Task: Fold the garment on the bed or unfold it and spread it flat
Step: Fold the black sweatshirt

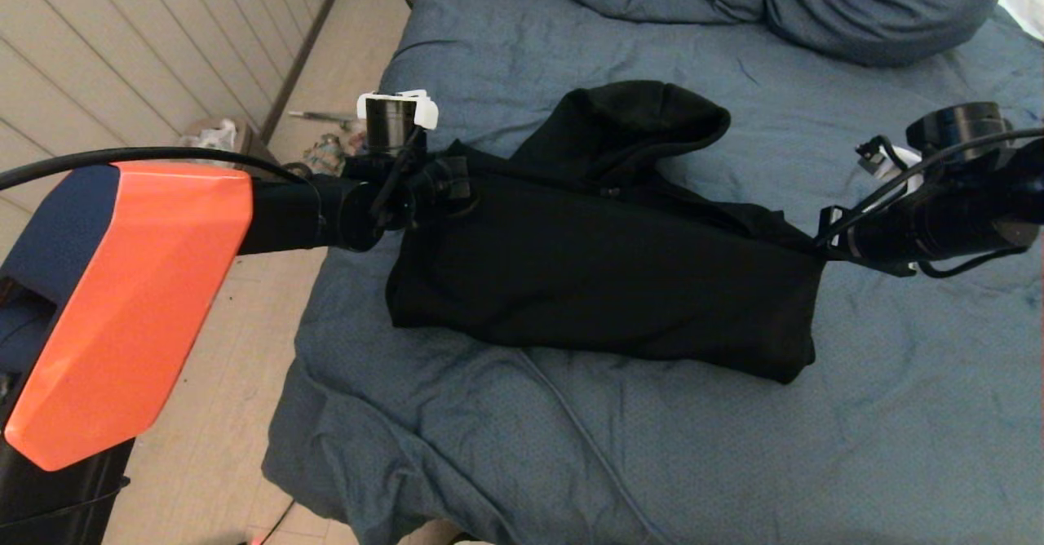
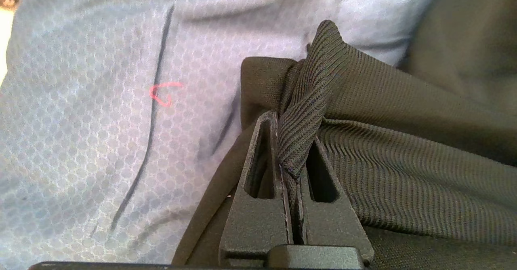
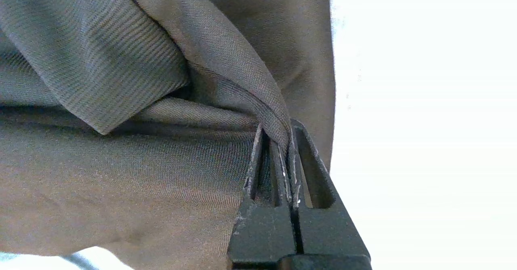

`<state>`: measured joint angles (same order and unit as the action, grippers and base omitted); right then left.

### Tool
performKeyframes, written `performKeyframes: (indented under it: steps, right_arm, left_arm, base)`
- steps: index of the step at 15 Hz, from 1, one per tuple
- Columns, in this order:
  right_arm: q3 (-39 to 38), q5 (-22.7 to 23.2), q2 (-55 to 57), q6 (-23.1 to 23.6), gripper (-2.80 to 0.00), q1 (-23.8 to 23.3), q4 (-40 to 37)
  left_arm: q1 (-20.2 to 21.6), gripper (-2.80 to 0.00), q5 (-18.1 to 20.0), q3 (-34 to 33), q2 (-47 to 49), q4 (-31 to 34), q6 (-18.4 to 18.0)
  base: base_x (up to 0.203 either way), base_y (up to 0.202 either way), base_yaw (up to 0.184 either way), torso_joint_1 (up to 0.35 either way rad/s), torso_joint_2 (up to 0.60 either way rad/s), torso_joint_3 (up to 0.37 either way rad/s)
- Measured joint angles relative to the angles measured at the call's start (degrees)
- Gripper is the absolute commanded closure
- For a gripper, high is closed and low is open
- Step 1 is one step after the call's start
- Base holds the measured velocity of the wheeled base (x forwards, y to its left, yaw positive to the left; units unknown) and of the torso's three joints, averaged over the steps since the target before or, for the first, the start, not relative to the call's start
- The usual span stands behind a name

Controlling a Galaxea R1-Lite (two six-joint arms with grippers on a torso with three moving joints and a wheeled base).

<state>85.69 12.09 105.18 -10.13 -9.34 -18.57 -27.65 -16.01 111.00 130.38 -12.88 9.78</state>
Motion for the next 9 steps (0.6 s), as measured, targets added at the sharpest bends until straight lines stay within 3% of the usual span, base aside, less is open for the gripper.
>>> performKeyframes:
  steps: [9]
  right_arm:
    - [7.3, -0.5, 6.1, -0.5, 0.0, -1.0, 0.9]
  left_arm:
    - [1.8, 0.0, 2.5, 0.1, -0.4, 0.6, 0.0]
  base:
    - [0.0, 0.0, 0.0, 0.0, 0.0, 0.0]
